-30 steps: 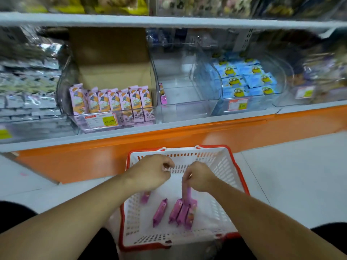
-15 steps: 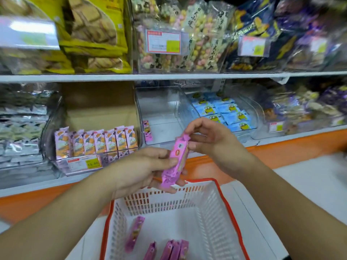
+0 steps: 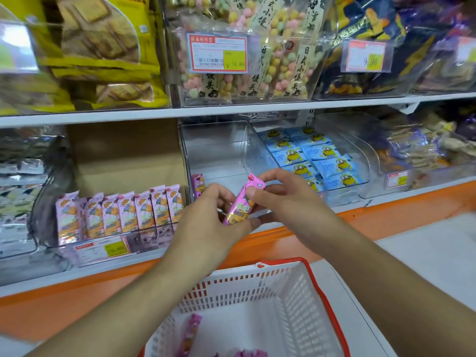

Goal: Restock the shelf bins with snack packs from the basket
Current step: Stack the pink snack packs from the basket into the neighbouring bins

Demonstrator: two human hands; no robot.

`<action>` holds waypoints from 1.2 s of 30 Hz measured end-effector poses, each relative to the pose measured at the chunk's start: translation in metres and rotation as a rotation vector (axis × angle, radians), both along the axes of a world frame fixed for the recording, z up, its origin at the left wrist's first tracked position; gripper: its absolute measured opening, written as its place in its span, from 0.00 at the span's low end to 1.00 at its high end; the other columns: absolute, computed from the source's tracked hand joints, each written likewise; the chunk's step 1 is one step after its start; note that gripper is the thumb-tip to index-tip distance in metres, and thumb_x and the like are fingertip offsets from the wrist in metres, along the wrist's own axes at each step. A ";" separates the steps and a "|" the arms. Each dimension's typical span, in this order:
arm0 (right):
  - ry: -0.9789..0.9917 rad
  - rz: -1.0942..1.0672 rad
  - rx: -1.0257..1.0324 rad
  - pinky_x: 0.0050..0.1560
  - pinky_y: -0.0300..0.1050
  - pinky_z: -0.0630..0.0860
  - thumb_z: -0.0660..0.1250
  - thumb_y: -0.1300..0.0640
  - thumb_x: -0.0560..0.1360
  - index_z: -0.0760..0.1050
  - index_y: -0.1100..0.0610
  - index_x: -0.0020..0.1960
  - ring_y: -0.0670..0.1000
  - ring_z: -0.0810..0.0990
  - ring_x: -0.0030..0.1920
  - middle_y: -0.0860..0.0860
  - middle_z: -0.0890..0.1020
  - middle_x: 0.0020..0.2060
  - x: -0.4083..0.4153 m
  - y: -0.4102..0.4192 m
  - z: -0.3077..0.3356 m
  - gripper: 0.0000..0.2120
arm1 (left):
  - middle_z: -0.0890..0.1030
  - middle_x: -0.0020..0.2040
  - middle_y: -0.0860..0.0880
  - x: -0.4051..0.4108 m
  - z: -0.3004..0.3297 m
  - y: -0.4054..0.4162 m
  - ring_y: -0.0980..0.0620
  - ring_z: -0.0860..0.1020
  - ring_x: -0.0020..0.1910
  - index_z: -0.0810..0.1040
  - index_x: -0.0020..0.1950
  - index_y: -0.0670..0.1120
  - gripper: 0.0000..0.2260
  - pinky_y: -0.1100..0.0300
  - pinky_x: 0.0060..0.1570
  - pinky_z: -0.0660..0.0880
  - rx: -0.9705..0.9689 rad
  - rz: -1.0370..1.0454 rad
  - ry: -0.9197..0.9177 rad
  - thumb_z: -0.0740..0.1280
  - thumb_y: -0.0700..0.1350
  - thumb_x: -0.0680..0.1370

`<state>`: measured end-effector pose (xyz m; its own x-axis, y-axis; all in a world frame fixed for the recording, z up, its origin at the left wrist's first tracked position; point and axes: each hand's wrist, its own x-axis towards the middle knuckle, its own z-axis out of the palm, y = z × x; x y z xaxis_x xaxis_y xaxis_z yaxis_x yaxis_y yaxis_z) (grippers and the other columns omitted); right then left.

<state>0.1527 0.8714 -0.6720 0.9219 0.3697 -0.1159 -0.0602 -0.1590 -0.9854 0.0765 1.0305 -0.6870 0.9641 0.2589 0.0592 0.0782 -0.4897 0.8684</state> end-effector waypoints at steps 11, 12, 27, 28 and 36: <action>-0.220 -0.112 -0.142 0.40 0.55 0.84 0.72 0.57 0.80 0.71 0.55 0.59 0.53 0.88 0.40 0.59 0.87 0.44 0.079 0.045 0.007 0.12 | 0.72 0.74 0.53 0.047 0.007 0.083 0.46 0.68 0.74 0.71 0.75 0.53 0.23 0.47 0.72 0.66 0.748 -0.008 -0.035 0.66 0.47 0.80; -0.214 -0.088 -0.196 0.40 0.55 0.84 0.72 0.57 0.80 0.70 0.55 0.59 0.53 0.88 0.40 0.59 0.87 0.45 0.092 0.056 0.000 0.13 | 0.70 0.77 0.53 0.048 0.006 0.088 0.47 0.66 0.76 0.68 0.77 0.54 0.24 0.46 0.72 0.63 0.769 -0.019 0.002 0.66 0.49 0.81; -0.284 0.139 -0.774 0.46 0.48 0.81 0.74 0.53 0.79 0.80 0.56 0.58 0.58 0.84 0.51 0.54 0.83 0.47 0.189 0.156 -0.095 0.10 | 0.71 0.74 0.59 0.055 -0.005 0.112 0.56 0.68 0.73 0.69 0.76 0.56 0.25 0.54 0.75 0.63 0.712 -0.107 -0.049 0.67 0.57 0.79; -0.282 0.138 -0.780 0.45 0.47 0.80 0.73 0.56 0.80 0.80 0.56 0.57 0.57 0.84 0.51 0.53 0.82 0.46 0.189 0.157 -0.098 0.08 | 0.71 0.74 0.59 0.056 -0.006 0.111 0.56 0.68 0.73 0.70 0.75 0.56 0.25 0.55 0.75 0.63 0.706 -0.104 -0.054 0.67 0.57 0.79; -0.213 0.128 -0.730 0.53 0.49 0.81 0.66 0.60 0.82 0.77 0.55 0.68 0.59 0.82 0.58 0.56 0.83 0.60 0.182 0.153 -0.098 0.14 | 0.72 0.72 0.60 0.054 -0.006 0.109 0.56 0.70 0.70 0.71 0.74 0.56 0.23 0.53 0.74 0.66 0.678 -0.097 -0.076 0.68 0.56 0.79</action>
<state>0.3352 1.0246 -0.7696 0.9070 0.3729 -0.1957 0.1819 -0.7660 -0.6166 0.1303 1.1399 -0.6925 0.9677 0.0537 0.2463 -0.0424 -0.9285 0.3689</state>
